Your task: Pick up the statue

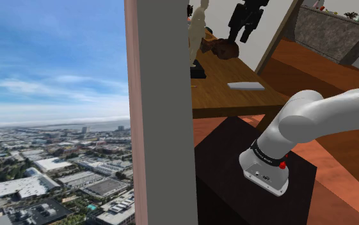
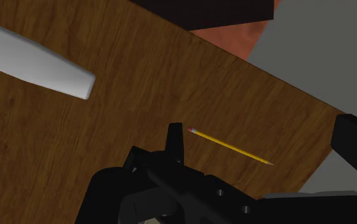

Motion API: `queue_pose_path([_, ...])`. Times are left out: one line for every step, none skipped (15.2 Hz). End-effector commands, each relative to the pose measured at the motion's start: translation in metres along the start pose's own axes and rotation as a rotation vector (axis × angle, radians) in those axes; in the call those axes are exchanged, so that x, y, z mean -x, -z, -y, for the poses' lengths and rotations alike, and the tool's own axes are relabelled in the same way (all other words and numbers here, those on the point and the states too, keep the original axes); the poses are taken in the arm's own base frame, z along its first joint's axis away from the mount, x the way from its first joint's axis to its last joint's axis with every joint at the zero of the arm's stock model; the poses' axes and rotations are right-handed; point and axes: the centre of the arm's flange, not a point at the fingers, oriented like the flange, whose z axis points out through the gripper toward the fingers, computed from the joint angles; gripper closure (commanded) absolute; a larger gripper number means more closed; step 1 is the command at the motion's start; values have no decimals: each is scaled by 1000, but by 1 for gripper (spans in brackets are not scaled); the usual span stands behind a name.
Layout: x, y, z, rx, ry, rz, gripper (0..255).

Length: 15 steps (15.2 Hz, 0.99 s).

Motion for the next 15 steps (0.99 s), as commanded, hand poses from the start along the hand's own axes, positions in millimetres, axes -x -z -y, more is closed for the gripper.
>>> queue_pose_path([0,0,0,0,0,0,0])
queue_pose_path([-11,5,-4,-1,-1,-1,0])
queue_pose_path([-23,10,-9,-3,-2,-2,0])
queue_pose_path([-34,14,-13,-4,-2,-2,0])
queue_pose_path([-46,19,-18,-6,-3,-3,0])
queue_pose_path([-57,24,-22,-7,-4,-4,0])
queue_pose_path([-68,29,-27,-9,-5,-5,0])
queue_pose_path([-80,34,-31,-10,-5,-6,0])
queue_pose_path([-91,39,-36,-12,-6,-6,0])
queue_pose_path([-103,43,-40,-13,-7,-7,0])
queue_pose_path([-114,48,-45,-15,-8,-8,0])
queue_pose_path([-125,53,-50,-16,-8,-9,0])
queue_pose_path([-137,58,-54,-18,-9,-10,0])
queue_pose_path([-148,63,-59,-19,-10,-10,0])
queue_pose_path([-159,68,-64,-21,-11,-11,0])
